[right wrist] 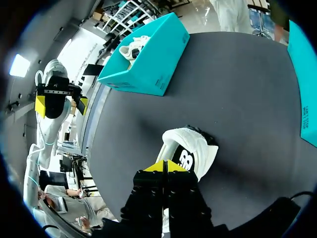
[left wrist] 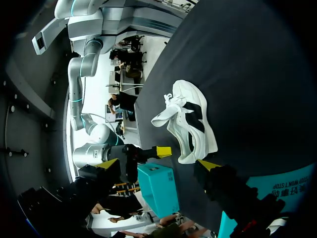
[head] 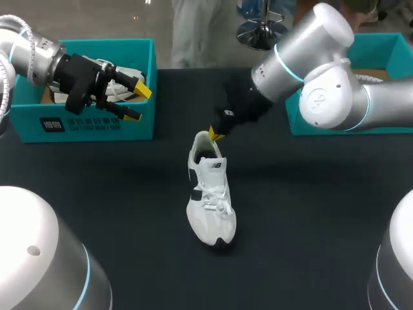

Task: Take the shoe out of the shoebox, open the shoe tongue, remove and reinsert the insole, then place the shoe into the shoebox

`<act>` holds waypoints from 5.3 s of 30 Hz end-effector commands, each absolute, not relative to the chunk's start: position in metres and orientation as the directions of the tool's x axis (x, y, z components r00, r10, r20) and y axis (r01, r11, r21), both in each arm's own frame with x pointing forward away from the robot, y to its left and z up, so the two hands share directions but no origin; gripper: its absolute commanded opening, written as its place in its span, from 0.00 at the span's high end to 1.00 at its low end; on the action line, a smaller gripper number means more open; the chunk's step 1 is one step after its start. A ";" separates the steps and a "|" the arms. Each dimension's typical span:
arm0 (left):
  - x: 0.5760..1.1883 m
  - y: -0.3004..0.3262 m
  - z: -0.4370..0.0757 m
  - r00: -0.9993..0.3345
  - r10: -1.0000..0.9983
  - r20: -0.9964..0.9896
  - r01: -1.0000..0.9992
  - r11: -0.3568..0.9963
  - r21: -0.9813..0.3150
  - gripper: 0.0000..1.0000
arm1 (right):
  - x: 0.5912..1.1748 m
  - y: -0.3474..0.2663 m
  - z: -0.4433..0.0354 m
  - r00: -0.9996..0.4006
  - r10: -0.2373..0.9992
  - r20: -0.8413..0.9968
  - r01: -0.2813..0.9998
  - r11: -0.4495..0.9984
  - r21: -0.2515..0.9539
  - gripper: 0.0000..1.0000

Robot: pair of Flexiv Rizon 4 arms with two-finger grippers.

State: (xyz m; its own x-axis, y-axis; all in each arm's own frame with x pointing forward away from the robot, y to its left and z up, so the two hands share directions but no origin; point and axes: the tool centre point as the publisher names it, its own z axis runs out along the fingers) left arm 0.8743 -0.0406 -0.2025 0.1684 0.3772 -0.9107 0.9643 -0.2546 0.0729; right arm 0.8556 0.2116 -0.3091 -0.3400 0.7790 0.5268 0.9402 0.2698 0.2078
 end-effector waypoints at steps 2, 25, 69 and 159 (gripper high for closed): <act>0.874 -0.040 -0.202 0.169 0.379 -0.910 0.964 -0.255 0.073 0.00 | 0.860 0.219 -0.308 -0.274 0.930 0.244 0.960 0.250 0.124 1.00; 0.874 -0.040 -0.202 0.169 0.379 -0.910 0.964 -0.255 0.073 0.00 | 0.859 0.213 -0.320 -0.253 0.945 0.205 0.964 0.230 0.131 1.00; 0.874 -0.040 -0.202 0.169 0.379 -0.910 0.964 -0.255 0.073 0.00 | 0.858 0.226 -0.400 -0.180 0.980 0.081 0.977 0.169 0.129 1.00; 0.874 -0.040 -0.202 0.169 0.379 -0.910 0.964 -0.255 0.073 0.00 | 0.783 0.216 -0.350 -0.107 0.993 0.050 0.909 0.118 -0.400 0.00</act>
State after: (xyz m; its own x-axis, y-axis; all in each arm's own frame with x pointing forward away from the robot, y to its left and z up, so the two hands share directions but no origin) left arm 0.8743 -0.0406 -0.2025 0.1684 0.3772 -0.9107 0.9643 -0.2546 0.0729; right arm 0.7852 0.2165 -0.3461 -0.1083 0.9932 0.0433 0.9095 0.1166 -0.3991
